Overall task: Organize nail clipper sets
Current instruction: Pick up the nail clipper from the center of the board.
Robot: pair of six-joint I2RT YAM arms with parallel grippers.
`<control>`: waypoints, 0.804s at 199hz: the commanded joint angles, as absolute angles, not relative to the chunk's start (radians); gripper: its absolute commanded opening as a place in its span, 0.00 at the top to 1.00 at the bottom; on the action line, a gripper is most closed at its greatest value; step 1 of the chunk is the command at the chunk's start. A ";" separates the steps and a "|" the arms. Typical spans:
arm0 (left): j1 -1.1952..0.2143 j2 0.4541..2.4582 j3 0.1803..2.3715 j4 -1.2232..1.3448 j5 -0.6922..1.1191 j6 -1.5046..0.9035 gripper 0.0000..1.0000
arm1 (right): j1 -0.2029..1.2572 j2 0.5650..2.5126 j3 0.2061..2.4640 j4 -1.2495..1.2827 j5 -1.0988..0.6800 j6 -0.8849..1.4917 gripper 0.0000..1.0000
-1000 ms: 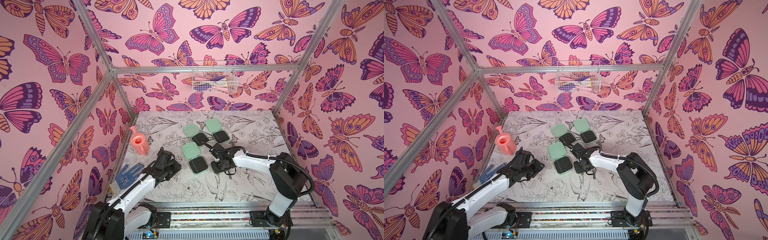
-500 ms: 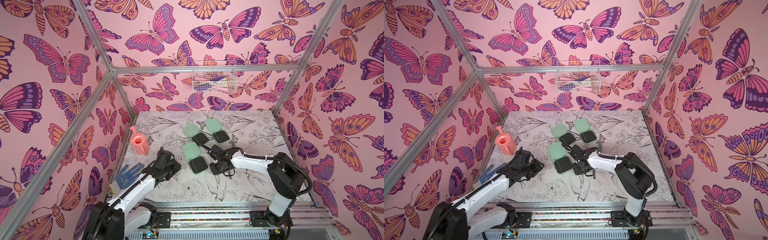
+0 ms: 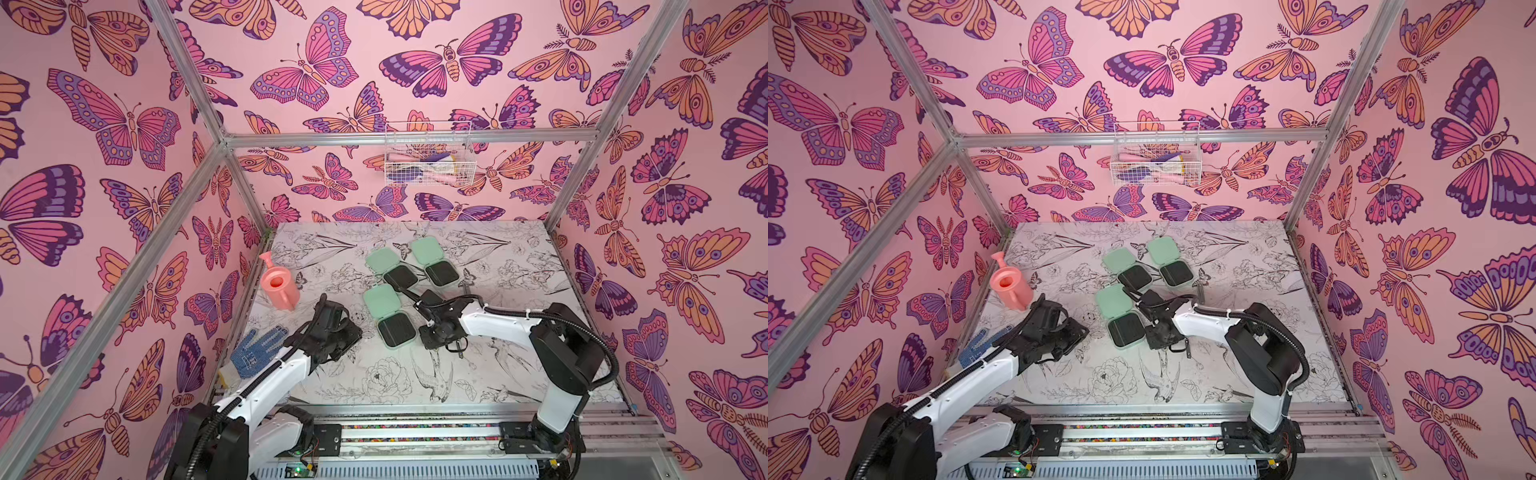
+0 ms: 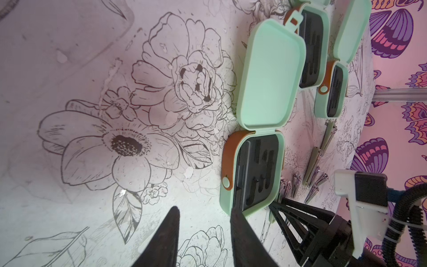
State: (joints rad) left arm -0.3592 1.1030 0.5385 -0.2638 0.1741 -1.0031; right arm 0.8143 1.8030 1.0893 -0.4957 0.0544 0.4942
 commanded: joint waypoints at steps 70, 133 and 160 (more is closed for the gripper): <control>-0.353 1.138 0.561 -0.295 0.205 -0.987 0.61 | 0.821 1.858 1.160 -0.494 0.084 0.514 0.73; -0.353 1.152 0.568 -0.295 0.222 -0.973 0.62 | 0.821 1.850 1.149 -0.510 0.082 0.514 0.73; -0.353 1.164 0.572 -0.295 0.231 -0.969 0.62 | 0.821 1.842 1.141 -0.516 0.081 0.514 0.71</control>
State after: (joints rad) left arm -0.3592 1.1496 0.5526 -0.2646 0.2111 -0.9871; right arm 0.8143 1.8442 1.1389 -0.4900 0.0669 0.4980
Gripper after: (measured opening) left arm 0.379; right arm 0.286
